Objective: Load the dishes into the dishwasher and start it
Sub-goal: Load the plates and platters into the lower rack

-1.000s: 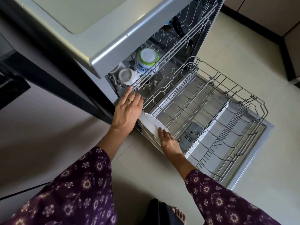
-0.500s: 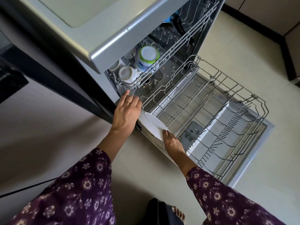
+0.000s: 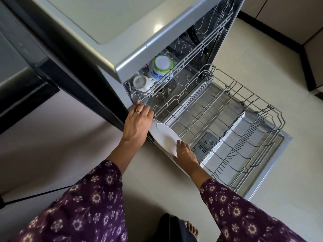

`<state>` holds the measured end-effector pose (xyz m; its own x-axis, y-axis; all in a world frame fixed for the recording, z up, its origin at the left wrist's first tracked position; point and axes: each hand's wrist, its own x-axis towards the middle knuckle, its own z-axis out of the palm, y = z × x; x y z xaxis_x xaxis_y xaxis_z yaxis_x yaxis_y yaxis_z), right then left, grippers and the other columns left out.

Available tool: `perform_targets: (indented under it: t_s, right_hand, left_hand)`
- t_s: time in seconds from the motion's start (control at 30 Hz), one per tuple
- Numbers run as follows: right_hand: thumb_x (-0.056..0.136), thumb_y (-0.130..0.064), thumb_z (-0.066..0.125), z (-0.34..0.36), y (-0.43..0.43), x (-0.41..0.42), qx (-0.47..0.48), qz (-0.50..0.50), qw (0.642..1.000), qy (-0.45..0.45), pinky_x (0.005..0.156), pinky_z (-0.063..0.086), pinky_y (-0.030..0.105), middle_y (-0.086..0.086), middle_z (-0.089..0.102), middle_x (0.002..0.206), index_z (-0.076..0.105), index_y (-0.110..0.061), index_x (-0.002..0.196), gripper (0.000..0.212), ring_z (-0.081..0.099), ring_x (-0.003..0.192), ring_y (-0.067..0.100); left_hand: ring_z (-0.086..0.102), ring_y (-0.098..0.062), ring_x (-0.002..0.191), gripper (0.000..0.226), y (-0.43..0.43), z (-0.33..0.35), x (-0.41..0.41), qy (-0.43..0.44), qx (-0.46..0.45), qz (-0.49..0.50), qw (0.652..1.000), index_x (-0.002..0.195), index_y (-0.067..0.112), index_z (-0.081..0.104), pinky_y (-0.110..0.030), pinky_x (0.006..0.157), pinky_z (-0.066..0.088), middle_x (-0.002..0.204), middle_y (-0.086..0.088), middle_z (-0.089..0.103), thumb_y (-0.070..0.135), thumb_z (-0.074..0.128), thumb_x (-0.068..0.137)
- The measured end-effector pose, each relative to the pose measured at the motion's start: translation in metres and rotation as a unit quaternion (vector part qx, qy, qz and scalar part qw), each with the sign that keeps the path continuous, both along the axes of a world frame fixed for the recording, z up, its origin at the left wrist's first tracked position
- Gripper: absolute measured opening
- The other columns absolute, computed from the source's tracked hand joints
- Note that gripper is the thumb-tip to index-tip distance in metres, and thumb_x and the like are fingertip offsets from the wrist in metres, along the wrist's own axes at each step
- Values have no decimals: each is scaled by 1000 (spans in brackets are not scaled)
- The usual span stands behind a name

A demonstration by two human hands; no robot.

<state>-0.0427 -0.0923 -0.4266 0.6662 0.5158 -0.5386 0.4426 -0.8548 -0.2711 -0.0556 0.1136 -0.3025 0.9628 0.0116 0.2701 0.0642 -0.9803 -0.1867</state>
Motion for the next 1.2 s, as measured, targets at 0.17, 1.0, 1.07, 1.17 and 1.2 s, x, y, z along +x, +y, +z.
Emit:
perform_targets:
  t_s: [0.17,1.0,1.07,1.17,1.2]
  right_hand:
    - [97,-10,38,12,3,-5,-2,-9,1000,-8,93,50,40,20,49,128,18,0,142,50,56,113,34]
    - [96,-1,37,33,-18,17,14,24,995,-94,75,51,32,21,52,124,12,2,145,55,63,91,30]
    - [96,1,37,26,-20,19,13,13,996,-89,77,53,32,21,53,123,12,3,145,55,64,91,29]
    - [95,2,39,13,-19,18,27,16,996,-81,80,53,31,22,53,122,10,3,144,57,63,94,29]
    - [95,1,40,9,-17,18,29,16,996,-78,81,53,30,21,53,121,8,3,142,56,63,95,28]
  left_hand:
    - [60,-26,98,23,1,13,-11,4,-16,-3,1000,96,8,67,-40,109,36,97,-6,64,-1,57,78]
    - [60,-24,91,24,-21,-2,-8,6,-33,-11,999,93,8,69,-40,104,41,89,-5,63,-1,70,70]
    - [60,-24,91,21,-20,-8,-7,5,-38,-12,999,92,9,70,-40,104,42,89,-5,63,1,71,72]
    - [60,-24,92,22,-19,-14,-8,11,-42,-13,999,92,9,69,-39,104,42,89,-5,63,1,70,72]
    - [60,-24,93,23,-19,-15,-9,13,-41,-14,999,92,9,70,-39,105,41,89,-4,64,1,70,71]
